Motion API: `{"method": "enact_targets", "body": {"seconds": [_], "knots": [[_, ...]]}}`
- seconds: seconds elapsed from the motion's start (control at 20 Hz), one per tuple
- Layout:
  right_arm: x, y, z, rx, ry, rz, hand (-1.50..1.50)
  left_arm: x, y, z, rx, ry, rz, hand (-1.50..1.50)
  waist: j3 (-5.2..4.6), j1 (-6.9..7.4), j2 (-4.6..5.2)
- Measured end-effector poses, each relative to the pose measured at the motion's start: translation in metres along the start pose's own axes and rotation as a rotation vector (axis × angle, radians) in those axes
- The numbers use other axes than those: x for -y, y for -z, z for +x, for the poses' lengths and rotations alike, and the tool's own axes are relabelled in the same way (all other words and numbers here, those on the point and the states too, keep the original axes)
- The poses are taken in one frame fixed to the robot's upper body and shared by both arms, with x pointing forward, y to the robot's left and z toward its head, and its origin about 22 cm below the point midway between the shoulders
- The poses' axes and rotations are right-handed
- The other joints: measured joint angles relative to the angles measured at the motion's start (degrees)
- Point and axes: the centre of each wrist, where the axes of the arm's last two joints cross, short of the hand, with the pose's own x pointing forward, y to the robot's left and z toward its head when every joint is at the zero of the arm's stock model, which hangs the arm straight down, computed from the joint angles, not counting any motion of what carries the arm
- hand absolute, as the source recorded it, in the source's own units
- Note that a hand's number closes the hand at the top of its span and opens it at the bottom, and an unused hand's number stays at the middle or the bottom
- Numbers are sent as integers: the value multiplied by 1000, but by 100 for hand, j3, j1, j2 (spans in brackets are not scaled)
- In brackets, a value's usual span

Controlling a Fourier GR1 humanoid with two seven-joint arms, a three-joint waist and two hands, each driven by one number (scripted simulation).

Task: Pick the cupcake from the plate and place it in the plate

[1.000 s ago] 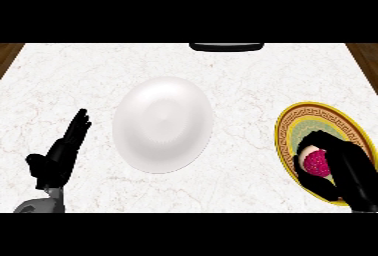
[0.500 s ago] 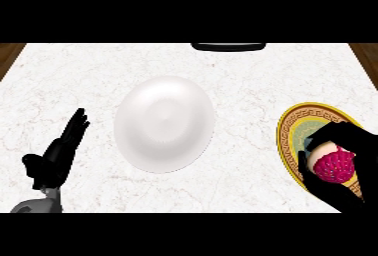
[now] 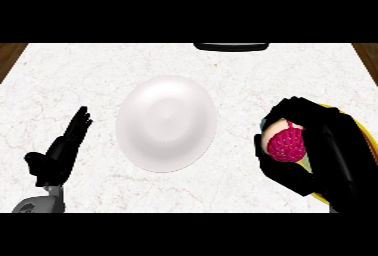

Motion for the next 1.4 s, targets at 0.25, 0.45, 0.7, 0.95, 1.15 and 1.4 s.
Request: {"method": "enact_targets", "body": {"seconds": [0.25, 0.45, 0.7, 0.95, 1.15, 1.4], "knots": [[-29, 31, 32, 18, 41, 65, 150, 0, 2, -1, -5, -1, -3, 0, 0, 19, 5], [-61, 55, 54, 33, 71, 102, 150, -4, 2, 6, 3, 4, -4, 0, 2, 36, 9], [-97, 77, 75, 46, 86, 135, 150, 4, 6, 4, 2, 5, -5, 0, 2, 29, 10], [-135, 89, 87, 10, 116, 137, 150, 9, 4, 4, 6, 6, -18, 0, 2, 107, 24], [-150, 98, 90, -82, 210, 86, -150, 8, 9, 4, 9, 8, -28, 0, 2, 156, 38], [-169, 107, 91, -179, 236, 101, -150, 3, 13, 9, 7, 5, -26, 0, 3, 165, 35]]}}
